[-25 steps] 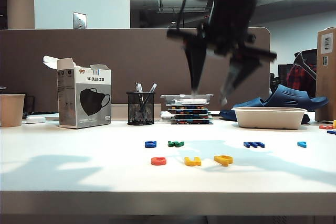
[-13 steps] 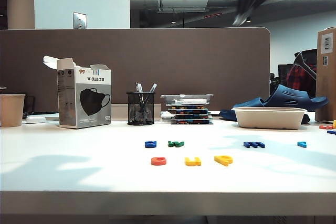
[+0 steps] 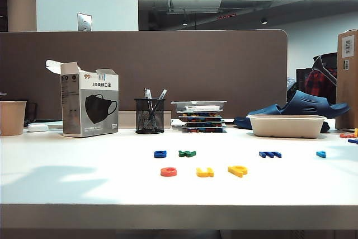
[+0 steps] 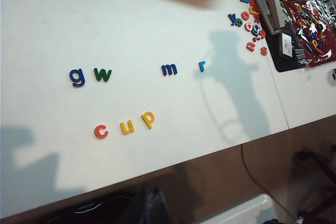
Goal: Select the appropriate letters from the row of letter magnets placed on the table to arrange into the word "cup".
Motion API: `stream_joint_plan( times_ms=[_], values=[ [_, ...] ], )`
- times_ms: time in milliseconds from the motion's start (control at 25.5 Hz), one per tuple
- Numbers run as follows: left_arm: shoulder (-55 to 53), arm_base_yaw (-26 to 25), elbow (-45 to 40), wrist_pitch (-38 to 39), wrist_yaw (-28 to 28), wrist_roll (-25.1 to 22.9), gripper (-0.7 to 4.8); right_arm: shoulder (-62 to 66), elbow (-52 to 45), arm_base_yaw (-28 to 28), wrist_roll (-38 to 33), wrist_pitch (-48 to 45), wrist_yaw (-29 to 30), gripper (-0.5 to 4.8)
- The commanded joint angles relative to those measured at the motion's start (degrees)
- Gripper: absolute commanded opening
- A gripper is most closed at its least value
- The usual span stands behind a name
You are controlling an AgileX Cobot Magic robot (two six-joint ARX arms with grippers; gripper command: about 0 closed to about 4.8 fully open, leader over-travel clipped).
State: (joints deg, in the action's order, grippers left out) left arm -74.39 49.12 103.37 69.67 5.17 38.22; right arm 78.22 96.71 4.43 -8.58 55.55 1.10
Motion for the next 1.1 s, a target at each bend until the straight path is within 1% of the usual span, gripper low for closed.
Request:
stream_joint_plan(
  times_ms=[39, 157, 235, 275, 392, 471, 510, 549, 589, 667, 706, 824, 902, 942, 1020, 1099],
  values=[
    [0.13, 0.04, 0.26, -0.35, 0.15, -0.24, -0.05, -2.67, 0.17, -4.31, 1.53, 0.42, -0.07, -0.02],
    [0.13, 0.04, 0.26, -0.59, 0.15, -0.24, -0.05, -5.29, -0.59, -7.76, 2.69, 1.09, 0.09, -0.02],
    [0.13, 0.04, 0.26, -1.31, 0.15, -0.24, -0.05, -9.01, -4.11, -9.66, 2.64, 0.55, 0.09, -0.02],
    [0.13, 0.04, 0.26, -1.40, 0.13, -0.24, -0.05, -12.02, -8.09, -9.79, 2.62, -1.25, 0.09, -0.02],
    [0.13, 0.04, 0.26, -1.62, 0.17, -0.24, -0.05, -17.66, -15.85, -9.75, 2.62, -4.79, 0.15, -0.02],
    [0.13, 0.04, 0.24, -2.40, 0.17, -0.24, -0.05, -22.97, -23.21, -9.55, 2.58, -8.44, 2.10, -0.02],
    [0.11, 0.04, 0.24, -4.26, 0.63, -0.42, -0.05, -26.14, -27.34, -9.53, 2.56, -10.03, 3.65, -0.02],
    [0.11, 0.04, 0.24, -6.05, 1.86, -0.96, -0.05, -27.89, -29.66, -9.55, 2.56, -10.84, 3.98, -0.02],
    [0.11, -0.02, 0.24, -8.11, 3.17, -2.91, -0.05, -29.70, -31.78, -9.55, 2.56, -11.17, 3.93, -0.02],
    [0.11, -0.11, 0.26, -11.96, 6.21, -8.59, -0.05, -32.15, -34.86, -9.55, 2.54, -11.76, 3.93, -0.02],
    [0.15, -0.17, 0.28, -14.21, 8.76, -12.98, -0.05, -33.73, -36.63, -9.55, 2.56, -12.17, 3.93, -0.02],
    [0.13, -2.25, 1.11, -18.43, 15.28, -23.10, -0.05, -37.70, -40.83, -9.55, 2.51, -13.31, 3.93, -0.02],
    [0.13, -4.20, 1.77, -19.63, 16.46, -26.43, -0.05, -40.61, -43.56, -9.55, 1.81, -14.23, 3.96, -0.02],
    [0.13, -6.58, 2.93, -19.54, 16.72, -28.85, -0.05, -42.82, -45.70, -9.55, 0.90, -15.19, 3.96, -0.02],
    [0.15, -9.55, 4.52, -19.19, 16.68, -31.10, -0.05, -45.99, -48.28, -9.55, 0.42, -16.63, 3.98, -0.02],
    [0.42, -14.62, 6.86, -18.91, 16.48, -34.67, -0.06, -48.92, -50.58, -9.55, 0.42, -18.36, 4.55, -0.02]
  ],
)
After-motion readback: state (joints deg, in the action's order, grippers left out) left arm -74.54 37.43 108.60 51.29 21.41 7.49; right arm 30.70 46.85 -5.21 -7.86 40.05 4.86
